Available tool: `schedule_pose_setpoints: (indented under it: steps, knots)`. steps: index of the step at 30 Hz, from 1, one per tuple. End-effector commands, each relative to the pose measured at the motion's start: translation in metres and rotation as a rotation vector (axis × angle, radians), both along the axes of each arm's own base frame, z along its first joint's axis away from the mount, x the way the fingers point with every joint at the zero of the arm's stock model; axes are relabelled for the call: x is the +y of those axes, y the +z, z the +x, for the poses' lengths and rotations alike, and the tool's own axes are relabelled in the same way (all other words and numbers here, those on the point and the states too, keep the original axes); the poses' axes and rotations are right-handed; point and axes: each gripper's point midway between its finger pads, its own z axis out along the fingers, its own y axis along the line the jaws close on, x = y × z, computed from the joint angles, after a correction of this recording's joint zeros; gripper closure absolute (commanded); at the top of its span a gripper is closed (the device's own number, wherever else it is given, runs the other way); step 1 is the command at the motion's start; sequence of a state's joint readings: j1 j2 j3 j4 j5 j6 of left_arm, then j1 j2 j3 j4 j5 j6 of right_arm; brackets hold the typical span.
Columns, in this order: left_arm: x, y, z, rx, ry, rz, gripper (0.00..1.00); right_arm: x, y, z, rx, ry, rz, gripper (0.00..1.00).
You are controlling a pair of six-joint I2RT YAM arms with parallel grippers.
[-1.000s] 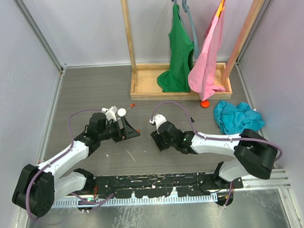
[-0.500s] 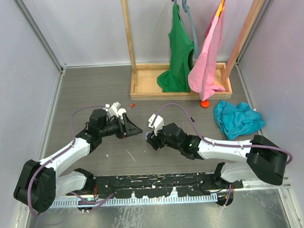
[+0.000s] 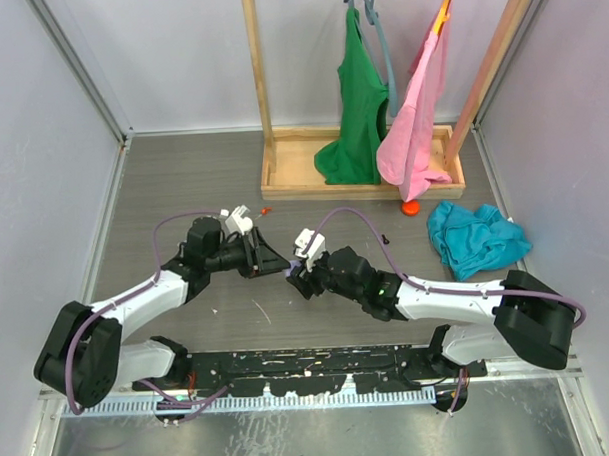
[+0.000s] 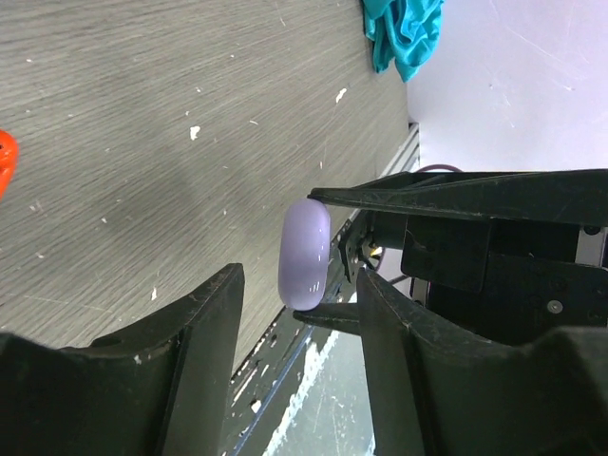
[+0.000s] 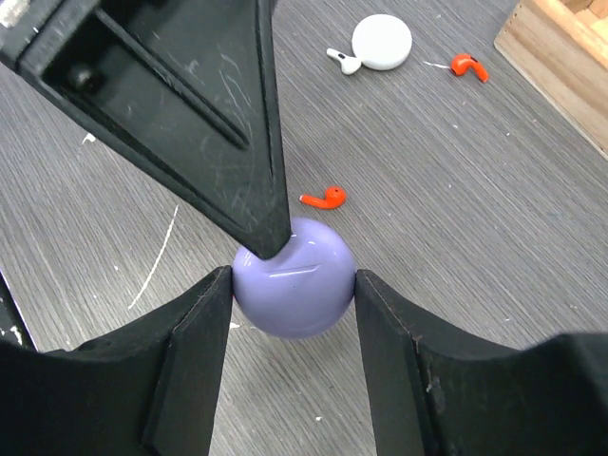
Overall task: Insert the wireless bluetooth earbuds into the charging case
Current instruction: Pick up the charging case at the center of the board.
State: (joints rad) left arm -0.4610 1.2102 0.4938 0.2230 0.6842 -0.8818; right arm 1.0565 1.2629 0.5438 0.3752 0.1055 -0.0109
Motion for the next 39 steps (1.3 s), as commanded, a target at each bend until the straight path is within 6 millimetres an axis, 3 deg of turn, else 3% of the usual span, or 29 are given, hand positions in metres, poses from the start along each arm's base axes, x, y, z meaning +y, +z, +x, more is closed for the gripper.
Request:
schedule_pose_setpoints:
  steps: [1, 6, 10, 16, 24, 28, 34, 39]
  knots:
    - [-0.017, 0.030, 0.003, -0.076, -0.063, -0.093, 0.49, 0.012, 0.037, 0.001, -0.073, 0.025, 0.111, 0.57]
    - [-0.021, 0.030, 0.001, -0.078, -0.077, -0.099, 0.56, 0.013, 0.040, 0.002, -0.081, 0.026, 0.124, 0.57]
    - [-0.020, 0.033, 0.001, -0.098, -0.080, -0.101, 0.70, 0.013, 0.043, 0.000, -0.084, 0.033, 0.135, 0.56]
    - [-0.015, 0.044, -0.002, -0.176, -0.103, -0.052, 0.84, 0.008, 0.052, -0.003, -0.097, 0.035, 0.171, 0.42]
    - [0.000, 0.069, -0.003, -0.348, -0.123, 0.069, 0.87, -0.002, 0.081, -0.020, -0.110, 0.111, 0.254, 0.20]
    - [0.005, 0.081, -0.004, -0.431, -0.164, 0.122, 0.88, -0.009, 0.094, -0.025, -0.092, 0.189, 0.314, 0.18]
    - [0.011, 0.105, -0.008, -0.555, -0.224, 0.188, 0.90, -0.029, 0.120, -0.014, -0.061, 0.259, 0.435, 0.18]
    - [0.010, 0.117, -0.017, -0.701, -0.347, 0.229, 0.90, -0.029, 0.135, -0.017, -0.127, 0.337, 0.443, 0.18]
